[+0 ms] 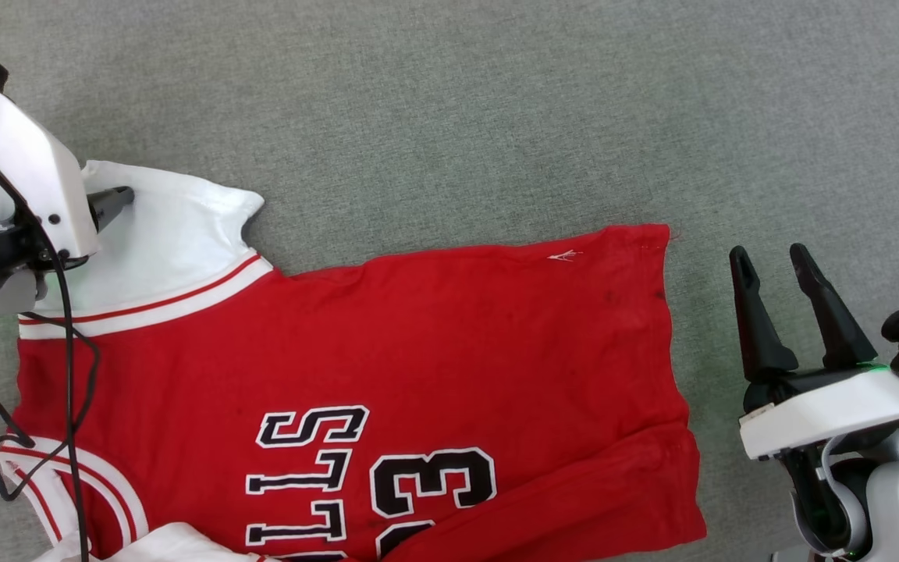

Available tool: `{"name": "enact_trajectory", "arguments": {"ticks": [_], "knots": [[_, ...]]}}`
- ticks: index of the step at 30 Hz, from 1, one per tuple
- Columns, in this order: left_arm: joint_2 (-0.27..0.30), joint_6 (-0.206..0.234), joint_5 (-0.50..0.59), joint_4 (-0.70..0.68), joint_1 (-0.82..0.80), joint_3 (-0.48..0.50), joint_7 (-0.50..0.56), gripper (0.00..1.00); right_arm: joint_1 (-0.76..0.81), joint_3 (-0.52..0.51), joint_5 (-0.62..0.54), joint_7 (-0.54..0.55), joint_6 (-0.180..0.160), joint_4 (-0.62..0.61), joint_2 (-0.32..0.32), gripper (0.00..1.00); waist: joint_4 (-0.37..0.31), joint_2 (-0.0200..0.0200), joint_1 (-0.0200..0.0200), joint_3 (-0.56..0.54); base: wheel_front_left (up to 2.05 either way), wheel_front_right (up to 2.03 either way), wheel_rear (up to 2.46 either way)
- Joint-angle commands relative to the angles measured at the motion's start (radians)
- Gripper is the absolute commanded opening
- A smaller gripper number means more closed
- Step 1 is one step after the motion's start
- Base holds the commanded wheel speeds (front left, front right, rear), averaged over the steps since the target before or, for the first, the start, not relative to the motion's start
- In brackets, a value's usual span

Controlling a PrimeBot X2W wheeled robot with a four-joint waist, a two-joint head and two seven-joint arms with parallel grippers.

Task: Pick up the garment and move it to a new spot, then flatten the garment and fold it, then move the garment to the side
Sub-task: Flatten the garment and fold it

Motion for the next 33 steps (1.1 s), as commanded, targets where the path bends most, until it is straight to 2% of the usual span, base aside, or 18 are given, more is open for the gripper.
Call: {"name": "enact_trajectory", "arguments": {"ticks": [1,7,13,19,26,33], "knots": [[-0.054,0.002,-0.004,0.029,0.077,-0.059,0.033,0.0,-0.023,-0.005,0.014,0.01,-0.001,0.008,0.005,1.0,0.003,-0.0001,0.0001,0.002,0.0,0.0,0.0],[-0.069,-0.005,0.007,0.026,0.058,-0.057,-0.002,0.0,-0.057,0.008,0.125,0.16,-0.001,0.067,-0.044,1.0,0.024,-0.0001,0.0001,-0.028,0.0,0.0,0.0],[-0.085,-0.034,0.026,-0.003,0.004,-0.045,-0.08,0.0,-0.11,0.035,0.205,0.452,-0.001,0.134,-0.151,1.0,0.08,-0.0001,0.0001,-0.086,0.0,0.0,0.0],[-0.108,-0.062,0.057,-0.069,-0.026,-0.064,-0.133,0.0,-0.174,0.046,0.224,0.633,-0.001,0.127,-0.214,1.0,0.151,-0.0001,0.0001,-0.112,0.0,0.0,0.0],[-0.117,-0.074,0.078,-0.139,-0.028,-0.074,-0.177,0.0,-0.265,0.088,0.187,0.741,-0.001,0.215,-0.258,1.0,0.211,-0.0001,0.0001,-0.092,0.0,0.0,0.0],[-0.121,-0.079,0.07,-0.158,0.002,-0.069,-0.205,0.0,-0.278,0.171,0.199,0.817,-0.001,0.354,-0.25,1.0,0.234,-0.0001,0.0001,-0.075,0.0,0.0,0.0]]}}
